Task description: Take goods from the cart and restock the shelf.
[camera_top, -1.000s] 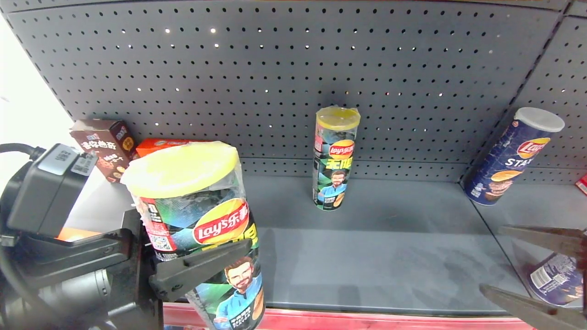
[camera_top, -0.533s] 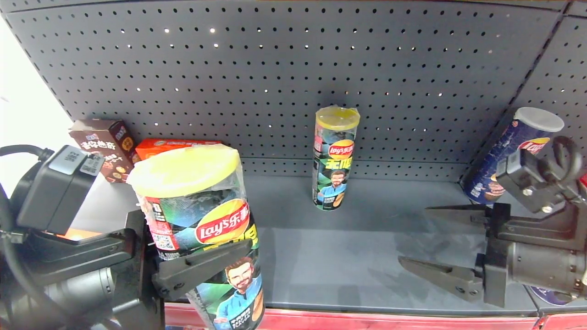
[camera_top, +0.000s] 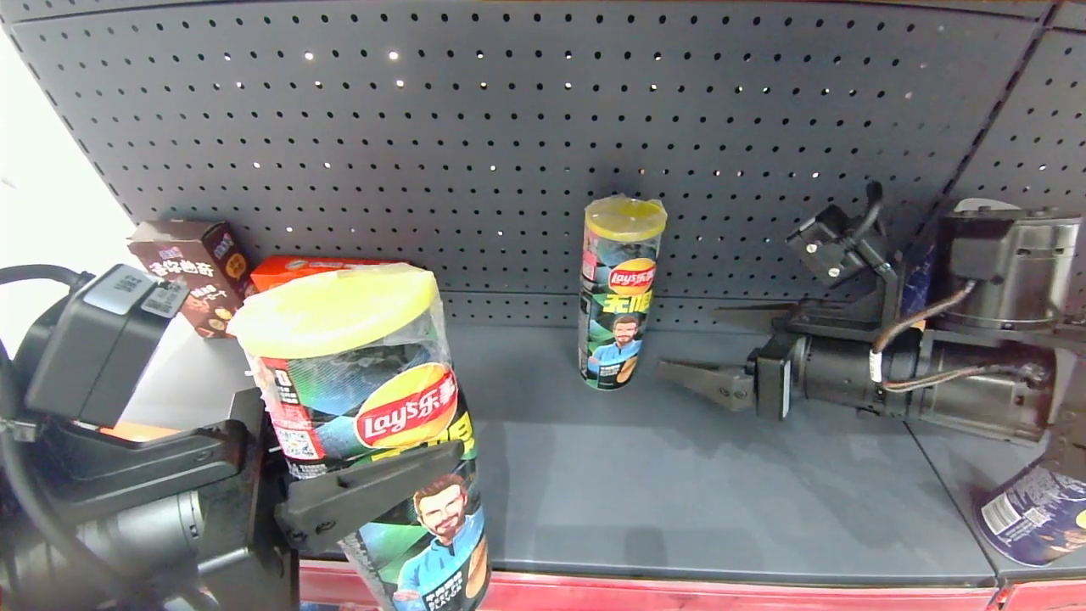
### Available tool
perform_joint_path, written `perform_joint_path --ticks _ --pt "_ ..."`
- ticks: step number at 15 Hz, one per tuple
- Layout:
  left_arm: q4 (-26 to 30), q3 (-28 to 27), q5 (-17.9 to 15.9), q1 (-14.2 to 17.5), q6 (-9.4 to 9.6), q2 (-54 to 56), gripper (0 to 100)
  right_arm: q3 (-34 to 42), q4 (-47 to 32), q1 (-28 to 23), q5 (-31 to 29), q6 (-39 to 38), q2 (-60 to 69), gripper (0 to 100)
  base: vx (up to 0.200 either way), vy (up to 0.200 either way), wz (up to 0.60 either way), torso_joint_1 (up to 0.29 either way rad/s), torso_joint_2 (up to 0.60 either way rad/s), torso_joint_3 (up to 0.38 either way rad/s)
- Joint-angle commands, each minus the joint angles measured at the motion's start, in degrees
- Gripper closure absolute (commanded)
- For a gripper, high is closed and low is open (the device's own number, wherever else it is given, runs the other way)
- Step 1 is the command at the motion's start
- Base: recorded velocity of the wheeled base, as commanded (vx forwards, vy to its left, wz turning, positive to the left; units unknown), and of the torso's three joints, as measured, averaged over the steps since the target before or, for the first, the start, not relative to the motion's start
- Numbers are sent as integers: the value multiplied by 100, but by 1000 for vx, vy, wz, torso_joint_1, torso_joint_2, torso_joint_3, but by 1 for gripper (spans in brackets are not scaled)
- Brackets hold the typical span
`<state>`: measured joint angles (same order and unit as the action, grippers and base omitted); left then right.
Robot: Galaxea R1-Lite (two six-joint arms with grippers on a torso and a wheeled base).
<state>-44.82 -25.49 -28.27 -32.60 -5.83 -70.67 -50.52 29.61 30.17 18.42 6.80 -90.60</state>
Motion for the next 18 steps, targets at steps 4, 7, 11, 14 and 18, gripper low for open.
perform_joint_path --ticks 4,7,11,14,18 --pt "9 -9 -56 96 -15 -8 100 -292 1302 -837 1902 489 -1188 0 0 0 0 0 0 0" --pt "-9 -26 -390 298 -85 -79 100 -793 1451 -1022 2755 541 -1627 0 0 0 0 0 0 0" --pt "-9 -70 -407 333 -85 -105 100 -1320 1460 -1013 2948 541 -2058 0 0 0 0 0 0 0" --pt "-18 -61 -407 333 -85 -184 100 -1610 1460 -1013 3221 533 -2331 0 0 0 0 0 0 0" --pt "-26 9 -407 333 -85 -184 100 -1979 1460 -969 3352 515 -2612 0 0 0 0 0 0 0"
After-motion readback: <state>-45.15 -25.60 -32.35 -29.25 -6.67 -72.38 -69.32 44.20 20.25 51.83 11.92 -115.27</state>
